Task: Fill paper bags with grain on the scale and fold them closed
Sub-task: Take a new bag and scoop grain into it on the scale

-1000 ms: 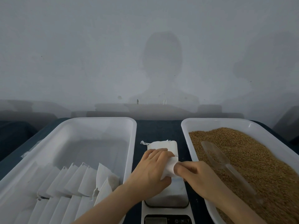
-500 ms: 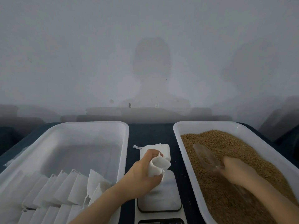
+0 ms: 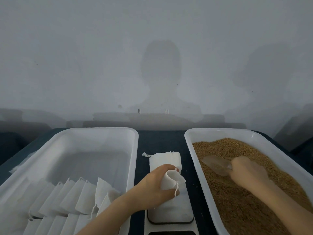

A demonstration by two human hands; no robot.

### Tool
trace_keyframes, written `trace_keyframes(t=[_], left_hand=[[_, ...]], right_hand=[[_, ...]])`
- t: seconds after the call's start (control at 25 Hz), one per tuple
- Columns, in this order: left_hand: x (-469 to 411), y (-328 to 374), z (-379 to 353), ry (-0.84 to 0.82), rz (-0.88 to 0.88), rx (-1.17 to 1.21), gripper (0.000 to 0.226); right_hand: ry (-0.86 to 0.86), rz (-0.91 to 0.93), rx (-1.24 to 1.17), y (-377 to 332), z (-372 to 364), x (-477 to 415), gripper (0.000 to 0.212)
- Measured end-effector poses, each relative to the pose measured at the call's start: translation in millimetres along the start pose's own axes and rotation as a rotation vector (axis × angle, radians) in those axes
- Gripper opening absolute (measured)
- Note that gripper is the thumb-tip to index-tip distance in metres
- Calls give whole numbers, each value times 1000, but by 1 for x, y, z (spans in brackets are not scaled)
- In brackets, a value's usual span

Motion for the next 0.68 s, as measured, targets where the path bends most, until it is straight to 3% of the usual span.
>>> trace_keyframes(t=[0.12, 0.28, 0.56, 0.68], left_hand=[[2, 1, 0, -18, 16, -5, 50], [0, -1, 0, -24, 23, -12, 51], [-4, -3, -2, -19, 35, -46, 50], [-4, -3, -1, -11, 30, -52, 49]], right_hand=[[-2, 19, 11, -19, -4, -16, 25], [13, 35, -154, -29, -13, -38, 31], [36, 43, -510, -4, -14, -34, 21], [56, 72, -544, 13, -6, -22, 26]])
Point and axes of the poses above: each hand's wrist, its own x-axis away from the middle knuckle, its own z-axis out of the back of the hand, y = z × x, the point moved 4 cm from there along -x, towards the middle knuckle, and after that the axes turned 5 degrees about x, right-handed, at the moved point
